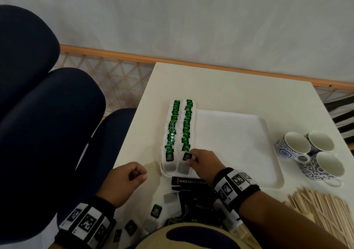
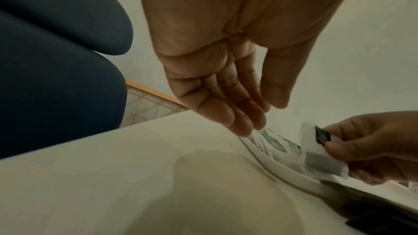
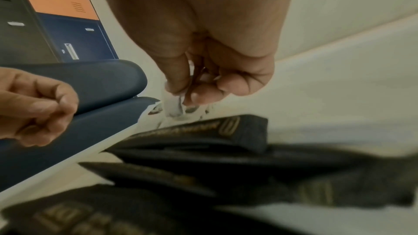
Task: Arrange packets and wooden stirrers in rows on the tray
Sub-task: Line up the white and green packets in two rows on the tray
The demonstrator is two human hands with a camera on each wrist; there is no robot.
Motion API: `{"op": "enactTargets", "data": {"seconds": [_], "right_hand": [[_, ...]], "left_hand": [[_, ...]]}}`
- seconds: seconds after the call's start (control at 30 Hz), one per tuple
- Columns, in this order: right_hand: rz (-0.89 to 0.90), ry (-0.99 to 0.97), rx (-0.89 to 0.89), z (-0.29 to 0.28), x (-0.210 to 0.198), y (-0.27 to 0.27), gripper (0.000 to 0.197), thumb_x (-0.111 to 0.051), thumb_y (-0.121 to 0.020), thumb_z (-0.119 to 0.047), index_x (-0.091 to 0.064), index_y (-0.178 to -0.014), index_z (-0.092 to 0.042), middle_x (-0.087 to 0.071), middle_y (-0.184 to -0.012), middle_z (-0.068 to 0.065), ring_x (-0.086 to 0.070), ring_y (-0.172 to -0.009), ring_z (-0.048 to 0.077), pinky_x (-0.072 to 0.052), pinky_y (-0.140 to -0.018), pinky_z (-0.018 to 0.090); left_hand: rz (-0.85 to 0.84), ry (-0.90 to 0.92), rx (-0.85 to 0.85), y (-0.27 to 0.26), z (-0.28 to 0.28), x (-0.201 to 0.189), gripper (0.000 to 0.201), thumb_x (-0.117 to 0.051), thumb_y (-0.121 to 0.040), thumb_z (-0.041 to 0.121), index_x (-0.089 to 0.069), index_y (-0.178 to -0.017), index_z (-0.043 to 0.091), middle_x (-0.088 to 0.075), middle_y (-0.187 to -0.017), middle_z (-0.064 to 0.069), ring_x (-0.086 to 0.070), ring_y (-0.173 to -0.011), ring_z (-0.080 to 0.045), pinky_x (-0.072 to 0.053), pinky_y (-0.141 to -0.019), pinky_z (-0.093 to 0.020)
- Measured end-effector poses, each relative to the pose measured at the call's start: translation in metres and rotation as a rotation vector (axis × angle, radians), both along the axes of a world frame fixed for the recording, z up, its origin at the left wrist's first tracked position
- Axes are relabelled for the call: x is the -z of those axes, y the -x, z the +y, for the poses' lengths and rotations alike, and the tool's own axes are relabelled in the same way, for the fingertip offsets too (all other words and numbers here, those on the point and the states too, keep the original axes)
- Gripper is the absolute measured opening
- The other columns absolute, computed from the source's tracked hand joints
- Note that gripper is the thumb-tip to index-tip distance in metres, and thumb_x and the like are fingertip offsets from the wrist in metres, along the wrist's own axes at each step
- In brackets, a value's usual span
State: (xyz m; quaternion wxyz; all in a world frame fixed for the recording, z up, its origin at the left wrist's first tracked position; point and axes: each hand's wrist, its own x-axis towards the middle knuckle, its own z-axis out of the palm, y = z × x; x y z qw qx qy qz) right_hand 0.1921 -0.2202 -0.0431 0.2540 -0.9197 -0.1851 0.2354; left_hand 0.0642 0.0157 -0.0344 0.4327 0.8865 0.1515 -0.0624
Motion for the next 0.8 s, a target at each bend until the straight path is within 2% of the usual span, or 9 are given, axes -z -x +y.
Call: {"op": "enactTargets", "data": {"seconds": [0.2, 0.3, 0.37, 0.43, 0.47, 0.5, 0.6, 0.7, 0.8], "right_hand": [[0.043, 0.034, -0.114, -0.001, -0.003, 0.006, 0.023, -0.054, -0.096, -0.025, -0.063, -0.110, -0.008, -0.066, -0.104, 0.007, -0.060, -0.097, 0.024, -0.044, -0.077, 0.025], [0.049, 0.072, -0.100, -0.002, 0.000, 0.009, 0.023, -0.054, -0.095, -0.028, -0.062, -0.104, -0.009, -0.066, -0.106, 0.008, -0.060, -0.100, 0.025, -0.044, -0.077, 0.026], [0.053, 0.075, -0.121, -0.002, 0.000, 0.012, 0.024, -0.059, -0.091, -0.039, -0.064, -0.098, -0.016, -0.065, -0.100, 0.004, -0.057, -0.092, 0.018, -0.038, -0.074, 0.023], [0.037, 0.108, -0.154, -0.002, 0.000, 0.012, 0.024, -0.062, -0.088, -0.044, -0.057, -0.074, -0.024, -0.059, -0.084, 0.000, -0.052, -0.081, 0.015, -0.035, -0.070, 0.024], [0.019, 0.139, -0.167, -0.002, 0.001, 0.012, 0.032, -0.062, -0.088, -0.044, -0.049, -0.065, -0.025, -0.056, -0.078, -0.002, -0.052, -0.077, 0.015, -0.036, -0.068, 0.025], [-0.003, 0.158, -0.169, -0.001, 0.003, 0.011, 0.037, -0.062, -0.087, -0.043, -0.045, -0.061, -0.024, -0.054, -0.074, -0.003, -0.053, -0.075, 0.017, -0.037, -0.066, 0.027], [-0.041, 0.176, -0.135, 0.002, 0.004, 0.009, 0.032, -0.060, -0.089, -0.039, -0.047, -0.065, -0.022, -0.053, -0.075, -0.001, -0.059, -0.079, 0.024, -0.039, -0.065, 0.027], [-0.044, 0.159, -0.089, 0.002, 0.004, 0.006, 0.040, -0.060, -0.089, -0.043, -0.041, -0.060, -0.024, -0.052, -0.074, -0.001, -0.052, -0.074, 0.020, -0.036, -0.065, 0.026], [-0.006, 0.141, -0.093, 0.002, 0.000, 0.005, 0.032, -0.061, -0.088, -0.044, -0.052, -0.070, -0.020, -0.058, -0.079, 0.002, -0.058, -0.082, 0.023, -0.041, -0.068, 0.027]], "left_hand": [[0.013, -0.010, 0.028, -0.003, -0.004, 0.003, 0.010, -0.071, -0.084, 0.020, -0.068, -0.081, 0.029, -0.069, -0.077, 0.005, -0.062, -0.074, 0.000, -0.049, -0.068, -0.014], [0.015, -0.003, 0.058, -0.006, -0.009, 0.004, 0.013, -0.071, -0.084, 0.020, -0.067, -0.080, 0.031, -0.069, -0.076, 0.006, -0.061, -0.074, -0.001, -0.049, -0.068, -0.015], [0.013, -0.006, 0.079, -0.009, -0.012, 0.004, 0.013, -0.071, -0.084, 0.020, -0.067, -0.079, 0.031, -0.068, -0.074, 0.006, -0.061, -0.075, -0.001, -0.047, -0.066, -0.012], [0.003, -0.003, 0.097, -0.012, -0.015, 0.004, 0.014, -0.070, -0.084, 0.020, -0.066, -0.078, 0.031, -0.067, -0.073, 0.009, -0.060, -0.075, -0.001, -0.046, -0.064, -0.011], [-0.004, -0.002, 0.105, -0.013, -0.016, 0.004, 0.014, -0.070, -0.084, 0.020, -0.066, -0.078, 0.031, -0.067, -0.075, 0.013, -0.060, -0.074, -0.001, -0.045, -0.064, -0.010], [-0.008, -0.001, 0.111, -0.014, -0.017, 0.004, 0.014, -0.070, -0.084, 0.020, -0.066, -0.078, 0.031, -0.066, -0.077, 0.019, -0.060, -0.073, 0.000, -0.045, -0.064, -0.010], [-0.006, -0.006, 0.126, -0.015, -0.018, 0.005, 0.013, -0.071, -0.084, 0.020, -0.066, -0.078, 0.031, -0.065, -0.079, 0.025, -0.060, -0.074, 0.001, -0.045, -0.064, -0.009], [0.000, -0.010, 0.130, -0.014, -0.017, 0.007, 0.013, -0.070, -0.084, 0.021, -0.066, -0.078, 0.031, -0.064, -0.080, 0.026, -0.060, -0.075, 0.001, -0.045, -0.064, -0.010], [0.001, -0.016, 0.119, -0.013, -0.016, 0.007, 0.013, -0.070, -0.085, 0.022, -0.066, -0.078, 0.032, -0.066, -0.077, 0.020, -0.059, -0.074, 0.001, -0.045, -0.063, -0.010]]}}
